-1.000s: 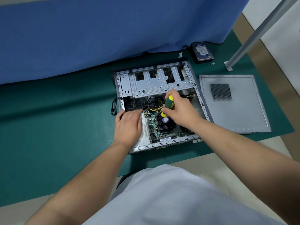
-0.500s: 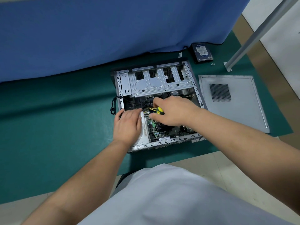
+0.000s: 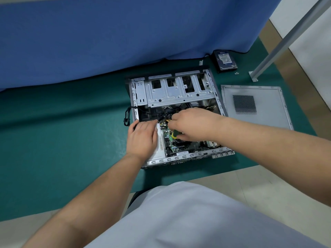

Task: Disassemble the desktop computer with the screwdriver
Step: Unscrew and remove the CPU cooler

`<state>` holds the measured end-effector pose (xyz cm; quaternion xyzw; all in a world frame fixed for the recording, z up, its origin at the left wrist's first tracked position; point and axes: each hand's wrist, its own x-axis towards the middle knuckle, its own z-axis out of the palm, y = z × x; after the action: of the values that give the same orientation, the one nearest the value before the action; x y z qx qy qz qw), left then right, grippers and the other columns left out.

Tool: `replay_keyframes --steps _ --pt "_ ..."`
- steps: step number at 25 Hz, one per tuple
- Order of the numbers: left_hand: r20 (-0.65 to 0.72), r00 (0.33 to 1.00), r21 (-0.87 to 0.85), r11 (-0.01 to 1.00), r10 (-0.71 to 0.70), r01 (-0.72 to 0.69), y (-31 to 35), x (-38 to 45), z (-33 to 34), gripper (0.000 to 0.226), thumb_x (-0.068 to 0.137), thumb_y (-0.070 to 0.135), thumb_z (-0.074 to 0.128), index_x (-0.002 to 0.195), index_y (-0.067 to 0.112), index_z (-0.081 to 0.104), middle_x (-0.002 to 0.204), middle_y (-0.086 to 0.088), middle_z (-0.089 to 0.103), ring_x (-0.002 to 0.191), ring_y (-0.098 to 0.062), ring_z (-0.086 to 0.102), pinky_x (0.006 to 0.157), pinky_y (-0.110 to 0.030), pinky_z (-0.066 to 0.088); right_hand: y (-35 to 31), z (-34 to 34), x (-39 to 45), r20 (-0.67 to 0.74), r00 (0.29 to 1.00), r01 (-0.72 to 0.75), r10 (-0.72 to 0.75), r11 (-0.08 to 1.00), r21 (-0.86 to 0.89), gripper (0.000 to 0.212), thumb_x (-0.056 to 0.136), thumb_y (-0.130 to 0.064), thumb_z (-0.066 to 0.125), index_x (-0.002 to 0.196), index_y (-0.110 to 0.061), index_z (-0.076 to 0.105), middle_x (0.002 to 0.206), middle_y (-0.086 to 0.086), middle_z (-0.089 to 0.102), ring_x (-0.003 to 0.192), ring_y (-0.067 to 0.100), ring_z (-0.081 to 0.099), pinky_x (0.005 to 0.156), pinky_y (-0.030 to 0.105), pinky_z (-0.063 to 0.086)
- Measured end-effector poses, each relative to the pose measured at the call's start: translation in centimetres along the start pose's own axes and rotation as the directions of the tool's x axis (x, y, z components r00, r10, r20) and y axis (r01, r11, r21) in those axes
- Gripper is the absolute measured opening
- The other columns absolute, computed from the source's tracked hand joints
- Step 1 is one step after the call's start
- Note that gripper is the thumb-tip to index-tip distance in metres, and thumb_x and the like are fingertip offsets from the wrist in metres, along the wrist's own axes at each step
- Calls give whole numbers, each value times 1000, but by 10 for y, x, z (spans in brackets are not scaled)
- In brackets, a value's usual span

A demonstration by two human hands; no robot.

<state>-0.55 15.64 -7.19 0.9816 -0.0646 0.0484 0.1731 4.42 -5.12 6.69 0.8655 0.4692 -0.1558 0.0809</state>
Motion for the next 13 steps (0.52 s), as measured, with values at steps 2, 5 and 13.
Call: replay_keyframes --steps 2,5,13 --pt "5 1000 0 1000 0 0 0 0 0 38 103 33 40 134 27 62 123 12 69 118 -7 60 120 -36 22 -11 4 5 -12 967 -252 254 964 90 47 99 -66 39 105 -21 54 76 -3 52 71 25 55 54 32 37" --pt "-5 1000 0 1000 0 0 -1 0 2 40 103 35 38 133 27 62 122 12 70 116 -7 60 120 -35 21 -22 6 19 -13 830 -555 558 827 88 63 100 -73 18 98 -21 54 62 -3 37 64 26 46 50 31 27" --pt "-14 1000 2 1000 -1 1 -2 0 4 38 103 33 41 133 28 62 121 13 70 115 -6 60 119 -35 22 6 -4 1 49 987 158 -153 980 -117 36 102 -42 52 128 -17 52 112 2 60 101 26 56 83 40 48"
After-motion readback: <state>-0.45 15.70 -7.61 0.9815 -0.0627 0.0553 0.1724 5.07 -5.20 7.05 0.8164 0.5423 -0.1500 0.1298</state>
